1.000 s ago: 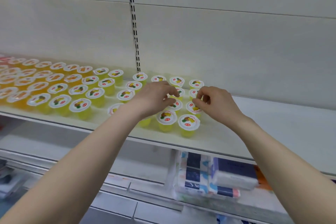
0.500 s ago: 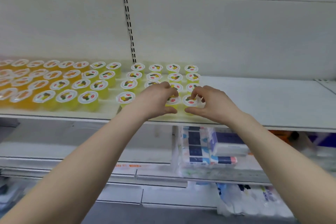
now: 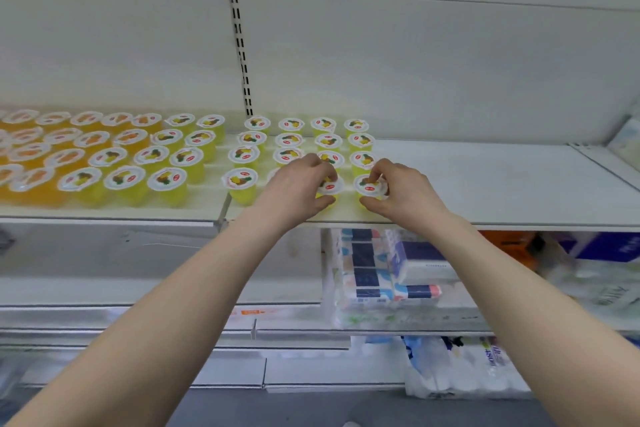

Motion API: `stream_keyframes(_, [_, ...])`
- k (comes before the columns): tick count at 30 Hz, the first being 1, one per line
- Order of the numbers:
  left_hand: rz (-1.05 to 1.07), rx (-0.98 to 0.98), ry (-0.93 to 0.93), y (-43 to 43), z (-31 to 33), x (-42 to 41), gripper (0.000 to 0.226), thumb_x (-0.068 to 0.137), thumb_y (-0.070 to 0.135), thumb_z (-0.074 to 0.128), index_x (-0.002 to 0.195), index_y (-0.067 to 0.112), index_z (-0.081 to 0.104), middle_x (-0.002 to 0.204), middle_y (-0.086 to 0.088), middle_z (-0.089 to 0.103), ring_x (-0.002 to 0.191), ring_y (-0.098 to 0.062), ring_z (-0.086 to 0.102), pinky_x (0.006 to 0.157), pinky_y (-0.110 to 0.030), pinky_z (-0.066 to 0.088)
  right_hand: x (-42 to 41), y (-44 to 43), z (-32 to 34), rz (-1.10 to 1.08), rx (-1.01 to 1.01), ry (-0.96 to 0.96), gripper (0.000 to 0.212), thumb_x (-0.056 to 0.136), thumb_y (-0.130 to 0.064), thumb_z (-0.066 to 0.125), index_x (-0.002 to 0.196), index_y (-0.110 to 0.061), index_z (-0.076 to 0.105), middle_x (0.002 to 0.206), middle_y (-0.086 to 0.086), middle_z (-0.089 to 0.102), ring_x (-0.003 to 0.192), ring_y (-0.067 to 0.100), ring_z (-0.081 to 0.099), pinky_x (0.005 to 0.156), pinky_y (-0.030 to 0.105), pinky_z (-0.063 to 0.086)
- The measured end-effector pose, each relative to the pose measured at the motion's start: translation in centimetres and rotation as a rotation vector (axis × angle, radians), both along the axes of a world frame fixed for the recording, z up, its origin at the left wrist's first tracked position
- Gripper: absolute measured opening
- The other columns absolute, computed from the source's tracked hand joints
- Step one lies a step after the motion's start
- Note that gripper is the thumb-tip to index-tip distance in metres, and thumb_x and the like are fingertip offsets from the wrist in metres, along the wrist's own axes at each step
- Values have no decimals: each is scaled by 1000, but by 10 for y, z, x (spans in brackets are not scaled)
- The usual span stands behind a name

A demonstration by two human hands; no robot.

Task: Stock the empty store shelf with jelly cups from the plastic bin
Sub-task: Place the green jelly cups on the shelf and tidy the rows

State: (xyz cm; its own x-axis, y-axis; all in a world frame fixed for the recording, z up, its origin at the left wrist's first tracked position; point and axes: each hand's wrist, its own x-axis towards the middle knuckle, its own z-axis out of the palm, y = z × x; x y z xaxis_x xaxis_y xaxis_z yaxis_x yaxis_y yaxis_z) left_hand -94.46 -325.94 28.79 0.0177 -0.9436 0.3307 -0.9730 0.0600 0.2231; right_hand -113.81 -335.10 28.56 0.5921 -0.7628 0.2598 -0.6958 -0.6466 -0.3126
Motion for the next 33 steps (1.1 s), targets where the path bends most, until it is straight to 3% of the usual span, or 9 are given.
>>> stream_keyframes(9, [-9, -14, 8, -7, -2, -4, 37, 79, 36, 74, 110, 20, 60, 108, 0, 56, 99, -20, 55, 79, -34, 46, -1, -9, 7, 2, 55, 89, 37, 72, -47, 70, 96, -30, 47, 93, -3, 58, 79, 18, 50, 64, 30, 34])
stream_keyframes(11, [-5, -21, 6, -7, -4, -4, 39, 79, 41, 74, 109, 21, 59, 107, 1, 55, 99, -20, 54, 78, -35, 47, -1, -9, 10, 19, 75, 112, 41, 68, -58, 66, 95, -33, 47, 98, -5, 55, 83, 17, 51, 68, 31, 39])
stream_keyframes(14, [26, -60, -41, -5, -5, -1, 44, 79, 59, 65, 106, 25, 61, 106, 5, 57, 98, -19, 53, 77, -34, 47, -1, -16, 19, 14, 107, -3, 45, 66, -74, 57, 93, -37, 54, 104, -9, 50, 90, 13, 53, 78, 34, 45])
stream_keyframes(16, [42, -116, -35, -9, -1, 0, 42, 84, 61, 55, 108, 27, 63, 109, 5, 60, 102, -18, 53, 79, -32, 45, 2, -26, 23, -11, 71, -79, 37, 77, -65, 59, 96, -33, 58, 106, -5, 53, 92, 16, 57, 81, 35, 47])
stream_keyframes(18, [54, -151, 33, -17, 7, 3, 34, 92, 51, 50, 112, 27, 65, 114, 4, 60, 105, -20, 55, 79, -31, 42, 9, -37, 23, -47, 35, -79, 27, 87, -51, 59, 99, -27, 60, 106, -1, 57, 93, 20, 59, 80, 34, 47])
stream_keyframes(21, [81, -33, 34, -35, 18, 12, 29, 99, 39, 45, 116, 28, 64, 117, 1, 60, 109, -24, 55, 82, -34, 45, 21, -49, 21, -64, 78, 2, 23, 89, -44, 58, 101, -25, 60, 105, 1, 61, 92, 21, 59, 76, 32, 44])
stream_keyframes(25, [94, 180, -38, -50, 22, 16, 31, 100, 39, 41, 120, 30, 63, 122, 1, 59, 114, -31, 48, 91, -37, 41, 32, -59, 18, -57, 126, 29, 25, 86, -45, 59, 100, -24, 61, 104, 1, 64, 92, 22, 58, 77, 34, 46])
stream_keyframes(28, [94, 196, -17, -54, 21, 17, 30, 100, 38, 42, 119, 29, 64, 122, 1, 59, 113, -31, 48, 82, -33, 36, 33, -66, 17, -50, 174, -12, 27, 84, -48, 62, 97, -25, 62, 101, -2, 65, 90, 20, 58, 77, 33, 46])
stream_keyframes(33, [88, 176, -31, -55, 22, 19, 27, 98, 40, 45, 113, 33, 66, 118, 4, 60, 110, -26, 52, 81, -34, 42, 32, -72, 19, -4, 153, 26, 33, 76, -57, 66, 91, -28, 60, 94, -7, 62, 86, 16, 58, 73, 33, 48])
